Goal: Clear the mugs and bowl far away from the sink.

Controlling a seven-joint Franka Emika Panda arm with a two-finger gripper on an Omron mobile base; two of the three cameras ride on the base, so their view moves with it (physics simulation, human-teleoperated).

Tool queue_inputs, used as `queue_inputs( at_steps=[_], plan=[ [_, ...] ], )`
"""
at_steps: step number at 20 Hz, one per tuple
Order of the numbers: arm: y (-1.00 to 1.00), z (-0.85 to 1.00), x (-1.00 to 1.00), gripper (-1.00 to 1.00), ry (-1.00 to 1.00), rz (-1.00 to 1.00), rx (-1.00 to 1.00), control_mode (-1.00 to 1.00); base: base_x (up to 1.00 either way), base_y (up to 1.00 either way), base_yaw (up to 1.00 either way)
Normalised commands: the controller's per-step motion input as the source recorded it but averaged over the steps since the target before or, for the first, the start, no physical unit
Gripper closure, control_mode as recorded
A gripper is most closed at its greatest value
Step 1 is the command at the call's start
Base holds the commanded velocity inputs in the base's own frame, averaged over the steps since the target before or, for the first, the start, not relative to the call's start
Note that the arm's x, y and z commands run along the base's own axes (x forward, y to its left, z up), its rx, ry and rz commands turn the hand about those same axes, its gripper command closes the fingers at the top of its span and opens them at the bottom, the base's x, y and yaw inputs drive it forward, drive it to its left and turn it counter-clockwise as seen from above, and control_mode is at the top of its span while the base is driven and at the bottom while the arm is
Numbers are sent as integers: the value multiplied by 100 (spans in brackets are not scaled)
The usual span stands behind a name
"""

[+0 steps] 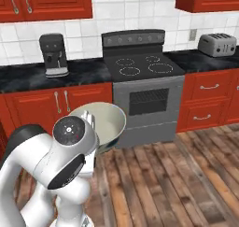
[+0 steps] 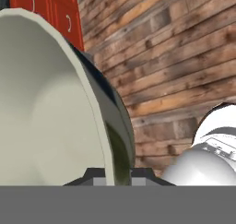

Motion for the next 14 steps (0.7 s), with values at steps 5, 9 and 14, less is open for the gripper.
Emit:
queue_inputs(
  at_steps=[5, 9, 14],
  plan=[
    [0, 0, 0, 100, 0, 0, 0, 100, 100, -87, -17],
    [0, 0, 0, 100, 0, 0, 0, 100, 100, -97, 0],
    [0, 0, 0, 100, 0, 0, 0, 100, 100, -99, -5]
  ],
)
